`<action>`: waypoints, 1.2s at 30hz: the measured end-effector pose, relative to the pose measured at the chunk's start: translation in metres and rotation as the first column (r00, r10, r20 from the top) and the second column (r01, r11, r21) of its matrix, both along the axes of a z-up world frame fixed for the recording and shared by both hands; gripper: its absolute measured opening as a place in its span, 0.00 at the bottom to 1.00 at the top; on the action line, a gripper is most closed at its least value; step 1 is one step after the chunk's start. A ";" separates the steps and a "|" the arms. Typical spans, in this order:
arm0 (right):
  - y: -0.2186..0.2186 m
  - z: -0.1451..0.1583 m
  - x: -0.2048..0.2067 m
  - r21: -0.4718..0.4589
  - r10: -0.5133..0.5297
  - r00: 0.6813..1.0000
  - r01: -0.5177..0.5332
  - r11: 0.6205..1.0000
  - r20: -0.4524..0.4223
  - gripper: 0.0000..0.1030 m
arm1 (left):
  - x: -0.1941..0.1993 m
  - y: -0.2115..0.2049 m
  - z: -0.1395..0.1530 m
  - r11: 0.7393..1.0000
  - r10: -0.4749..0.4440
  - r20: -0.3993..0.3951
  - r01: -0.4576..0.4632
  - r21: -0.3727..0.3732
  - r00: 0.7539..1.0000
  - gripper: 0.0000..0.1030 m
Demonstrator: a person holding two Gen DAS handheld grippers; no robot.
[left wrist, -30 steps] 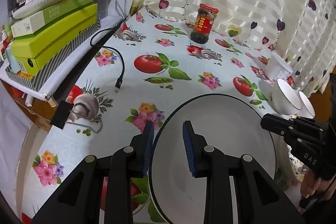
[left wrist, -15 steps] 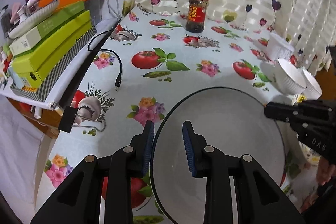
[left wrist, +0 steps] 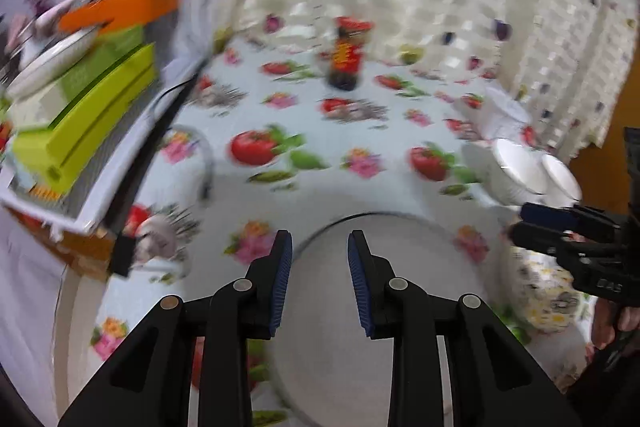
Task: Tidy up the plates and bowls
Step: 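Open the right gripper while the left gripper opens and withdraws from the plate, then move both grippers toward the white bowl beside the yellow floral plate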
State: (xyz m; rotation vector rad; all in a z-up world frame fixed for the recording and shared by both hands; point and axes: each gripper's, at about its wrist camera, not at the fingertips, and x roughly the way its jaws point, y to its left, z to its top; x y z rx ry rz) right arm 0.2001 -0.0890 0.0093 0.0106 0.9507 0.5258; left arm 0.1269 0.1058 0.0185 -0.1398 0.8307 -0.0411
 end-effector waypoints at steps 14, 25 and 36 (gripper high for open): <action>-0.097 0.023 -0.011 0.017 -0.201 0.980 0.201 0.980 0.008 0.39 | 0.039 -0.119 0.027 0.964 -0.265 0.034 0.263 0.044 0.964 0.30; -0.137 0.025 0.001 0.010 -0.285 0.958 0.285 0.958 0.000 0.39 | 0.071 -0.159 0.025 0.942 -0.326 -0.009 0.326 0.079 0.945 0.30; -0.173 0.005 0.033 0.052 -0.373 0.921 0.380 0.923 -0.113 0.39 | 0.129 -0.182 0.011 0.924 -0.368 -0.095 0.375 0.068 0.925 0.30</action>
